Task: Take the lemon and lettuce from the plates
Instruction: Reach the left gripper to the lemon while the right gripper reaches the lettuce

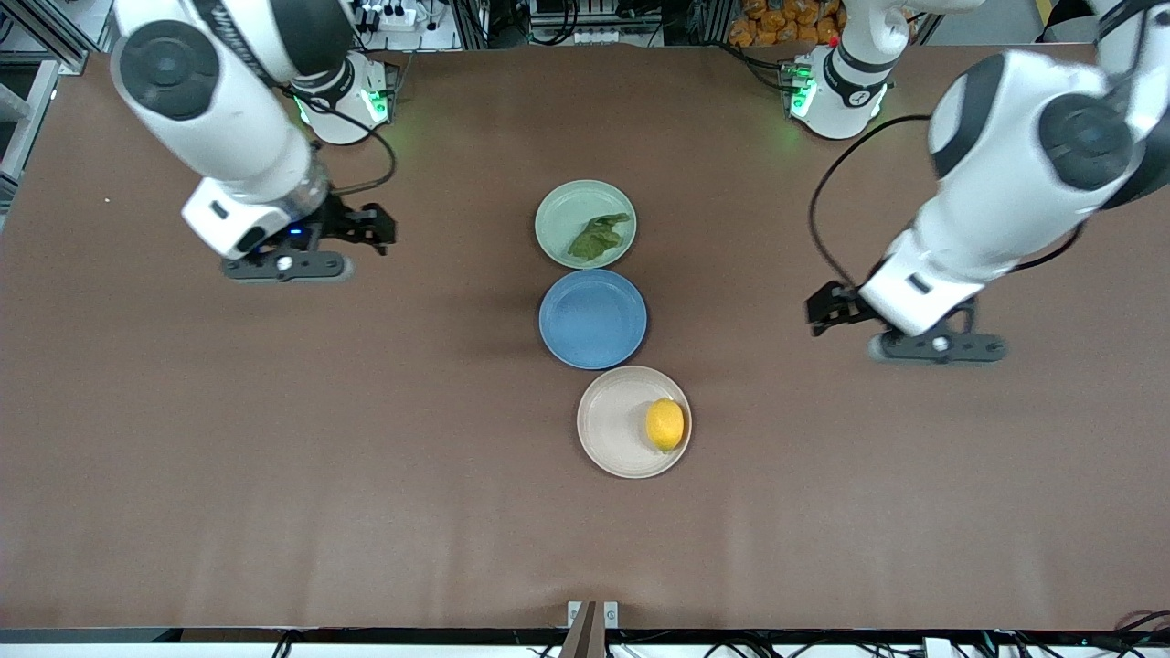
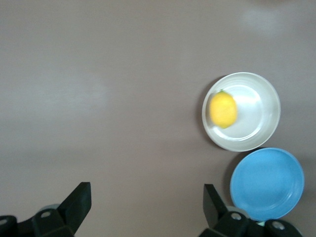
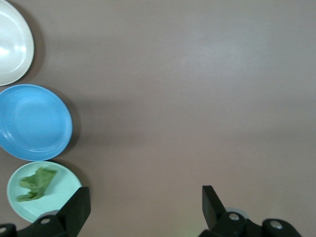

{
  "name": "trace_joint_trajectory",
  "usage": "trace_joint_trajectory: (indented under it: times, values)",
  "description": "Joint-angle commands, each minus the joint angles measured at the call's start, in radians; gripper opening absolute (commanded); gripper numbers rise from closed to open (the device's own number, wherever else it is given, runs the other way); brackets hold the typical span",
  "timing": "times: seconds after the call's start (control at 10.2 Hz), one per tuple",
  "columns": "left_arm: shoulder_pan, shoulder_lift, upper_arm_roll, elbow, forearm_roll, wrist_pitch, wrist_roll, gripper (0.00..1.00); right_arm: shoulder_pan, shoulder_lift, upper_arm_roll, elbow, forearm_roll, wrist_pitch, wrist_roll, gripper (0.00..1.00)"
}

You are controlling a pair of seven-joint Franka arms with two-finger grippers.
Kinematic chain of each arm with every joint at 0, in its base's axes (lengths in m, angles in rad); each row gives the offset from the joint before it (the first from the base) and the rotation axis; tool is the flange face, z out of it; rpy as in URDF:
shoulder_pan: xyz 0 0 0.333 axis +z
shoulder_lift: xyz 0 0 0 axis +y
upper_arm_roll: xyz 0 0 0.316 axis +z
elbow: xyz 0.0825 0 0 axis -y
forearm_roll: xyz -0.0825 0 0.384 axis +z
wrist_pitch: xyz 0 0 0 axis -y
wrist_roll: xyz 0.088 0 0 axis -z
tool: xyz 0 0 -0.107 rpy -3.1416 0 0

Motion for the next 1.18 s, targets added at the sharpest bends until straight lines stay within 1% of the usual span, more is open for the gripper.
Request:
trace_joint_trajectory:
  times: [0.0, 0.2, 0.29, 0.39, 0.49, 0.59, 0.79, 1.08]
  values:
    - [-0.07, 0.093, 0.008, 0.025, 0.012, 0.096, -0.054, 1.0, 0.093, 0.04, -0.008, -0.004, 0.024, 0.032, 0.17, 1.0]
    - [-0.111, 0.175, 0.008, 0.028, 0.012, 0.214, -0.095, 1.0, 0.179, 0.092, -0.008, -0.008, 0.026, 0.085, 0.329, 1.0]
    - [-0.13, 0.21, 0.008, 0.028, 0.014, 0.262, -0.107, 1.0, 0.215, 0.106, -0.008, -0.037, 0.036, 0.15, 0.402, 1.0]
    - [-0.133, 0.251, 0.008, 0.028, 0.015, 0.282, -0.109, 1.0, 0.248, 0.106, -0.008, -0.097, 0.058, 0.244, 0.46, 1.0]
    - [-0.159, 0.296, 0.011, 0.03, 0.018, 0.301, -0.109, 1.0, 0.281, 0.108, -0.008, -0.149, 0.078, 0.338, 0.524, 1.0]
    - [-0.168, 0.337, 0.013, 0.045, 0.017, 0.339, -0.111, 1.0, 0.311, 0.123, -0.008, -0.175, 0.09, 0.407, 0.584, 1.0]
    - [-0.168, 0.402, 0.013, 0.08, 0.017, 0.394, -0.111, 1.0, 0.366, 0.184, -0.008, -0.18, 0.092, 0.46, 0.681, 1.0]
    - [-0.174, 0.471, 0.013, 0.099, 0.015, 0.529, -0.124, 1.0, 0.417, 0.266, -0.008, -0.183, 0.092, 0.533, 0.808, 1.0]
